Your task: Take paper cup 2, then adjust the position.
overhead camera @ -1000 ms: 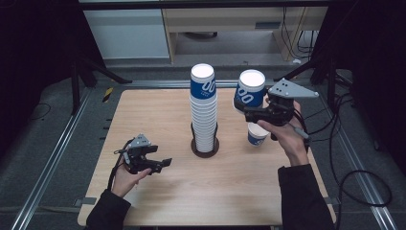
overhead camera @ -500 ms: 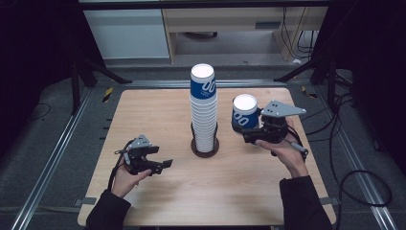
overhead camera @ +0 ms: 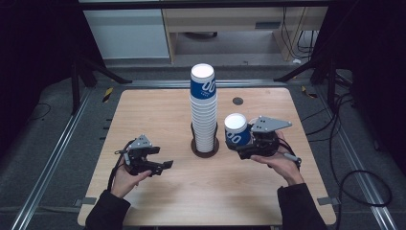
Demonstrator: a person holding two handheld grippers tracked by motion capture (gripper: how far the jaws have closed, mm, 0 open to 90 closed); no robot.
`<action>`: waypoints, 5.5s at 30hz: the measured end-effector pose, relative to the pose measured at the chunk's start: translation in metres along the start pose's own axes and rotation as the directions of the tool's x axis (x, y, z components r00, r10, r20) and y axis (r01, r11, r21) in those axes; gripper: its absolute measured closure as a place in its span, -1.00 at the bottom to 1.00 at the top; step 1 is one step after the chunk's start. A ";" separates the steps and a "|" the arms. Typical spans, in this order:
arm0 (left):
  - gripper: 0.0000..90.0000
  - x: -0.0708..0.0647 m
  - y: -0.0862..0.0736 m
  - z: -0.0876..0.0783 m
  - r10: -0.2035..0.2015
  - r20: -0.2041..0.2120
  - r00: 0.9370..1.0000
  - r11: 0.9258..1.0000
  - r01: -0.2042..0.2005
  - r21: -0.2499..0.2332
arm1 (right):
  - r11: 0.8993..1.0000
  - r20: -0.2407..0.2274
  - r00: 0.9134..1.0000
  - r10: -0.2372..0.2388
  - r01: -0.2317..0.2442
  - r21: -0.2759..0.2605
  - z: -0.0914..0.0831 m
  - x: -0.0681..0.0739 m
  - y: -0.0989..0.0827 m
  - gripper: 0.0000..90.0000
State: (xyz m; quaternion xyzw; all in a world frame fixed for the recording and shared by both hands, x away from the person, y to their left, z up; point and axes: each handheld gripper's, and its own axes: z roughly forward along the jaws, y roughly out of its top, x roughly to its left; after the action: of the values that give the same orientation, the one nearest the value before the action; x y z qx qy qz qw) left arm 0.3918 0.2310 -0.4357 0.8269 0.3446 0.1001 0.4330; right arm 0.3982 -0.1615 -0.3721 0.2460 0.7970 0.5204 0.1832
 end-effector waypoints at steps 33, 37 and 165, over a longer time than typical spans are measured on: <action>-0.63 -0.022 0.010 -0.007 0.101 0.125 0.987 0.995 -0.101 -0.006 | 0.939 -0.263 0.947 -0.183 0.247 0.238 0.064 0.051 -0.037 -0.55; -0.64 -0.027 0.012 -0.007 0.120 0.152 0.981 0.993 -0.121 -0.003 | 0.933 -0.283 0.939 -0.193 0.265 0.243 0.069 0.055 -0.038 -0.55; -0.42 -0.052 0.022 -0.004 0.173 0.400 0.900 0.981 -0.119 -0.155 | 0.996 -0.515 0.854 -0.077 0.093 0.005 0.091 0.071 -0.037 -0.68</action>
State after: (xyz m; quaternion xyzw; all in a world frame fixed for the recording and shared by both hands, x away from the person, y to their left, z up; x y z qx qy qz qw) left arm 0.3618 0.1908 -0.4090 0.8238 0.1755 -0.0225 0.5385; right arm 0.3829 -0.0653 -0.4439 0.0656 0.8346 0.5467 -0.0168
